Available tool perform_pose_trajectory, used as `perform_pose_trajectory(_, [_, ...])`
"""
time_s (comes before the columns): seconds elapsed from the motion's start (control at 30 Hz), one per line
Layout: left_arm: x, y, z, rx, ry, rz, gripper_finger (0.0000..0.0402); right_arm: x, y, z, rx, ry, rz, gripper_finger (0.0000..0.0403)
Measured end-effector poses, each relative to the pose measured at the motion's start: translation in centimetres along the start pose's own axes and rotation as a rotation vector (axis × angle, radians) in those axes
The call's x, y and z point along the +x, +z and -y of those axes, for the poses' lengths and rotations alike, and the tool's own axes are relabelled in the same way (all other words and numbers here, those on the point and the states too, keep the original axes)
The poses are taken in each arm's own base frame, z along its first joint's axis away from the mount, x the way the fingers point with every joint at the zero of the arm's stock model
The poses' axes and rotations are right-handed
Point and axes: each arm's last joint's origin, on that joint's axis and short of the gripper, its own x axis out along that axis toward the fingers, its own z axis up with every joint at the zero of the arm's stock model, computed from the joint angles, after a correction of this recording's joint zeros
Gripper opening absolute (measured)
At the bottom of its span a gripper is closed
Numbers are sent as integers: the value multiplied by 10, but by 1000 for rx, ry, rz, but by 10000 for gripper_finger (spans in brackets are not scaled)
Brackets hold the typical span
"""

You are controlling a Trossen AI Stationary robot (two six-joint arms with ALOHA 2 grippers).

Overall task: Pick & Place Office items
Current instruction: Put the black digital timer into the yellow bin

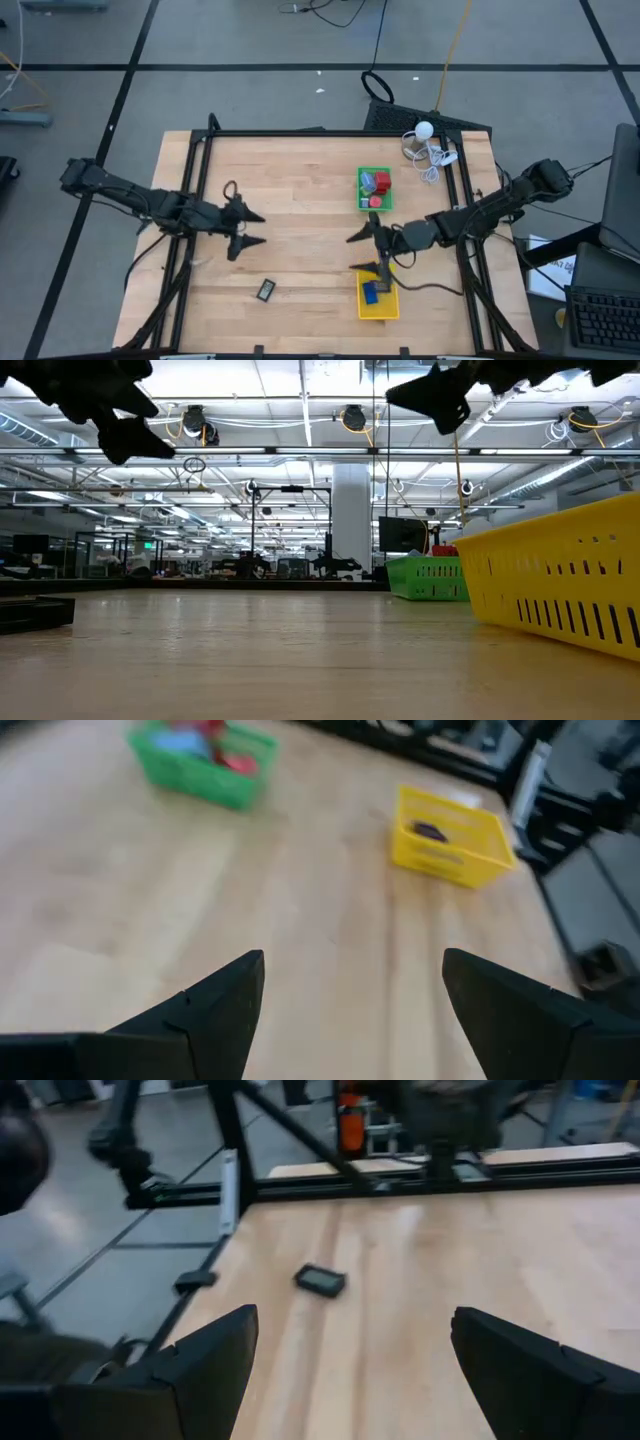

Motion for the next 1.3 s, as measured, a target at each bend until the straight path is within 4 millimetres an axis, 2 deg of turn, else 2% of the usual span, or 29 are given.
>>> perform_pose_trajectory(0.17, [21,-12,14,-53,-77,-114,304,2,2,16,5,-53,-7,317])
perform_pose_trajectory(0.33, [42,-27,35,-110,-95,-250,301,3,3,24,-21,-15,-11,314])
perform_pose_trajectory(0.53, [62,-29,83,-122,-91,-476,300,3,6,28,-95,-29,12,313])
perform_pose_trajectory(0.67, [75,-33,114,-36,-49,-629,300,4,7,30,-133,-36,18,313])
perform_pose_trajectory(0.8, [90,-45,134,43,-45,-743,300,4,7,31,-137,-40,17,313])
perform_pose_trajectory(0.9, [101,-57,138,39,-21,-808,300,4,7,30,-138,-37,13,313])
perform_pose_trajectory(1.07, [115,-71,130,-23,95,-856,301,1,-4,25,-142,-10,7,313])
perform_pose_trajectory(1.3, [121,-66,113,-110,249,-852,301,-3,-4,23,-152,7,134,313])
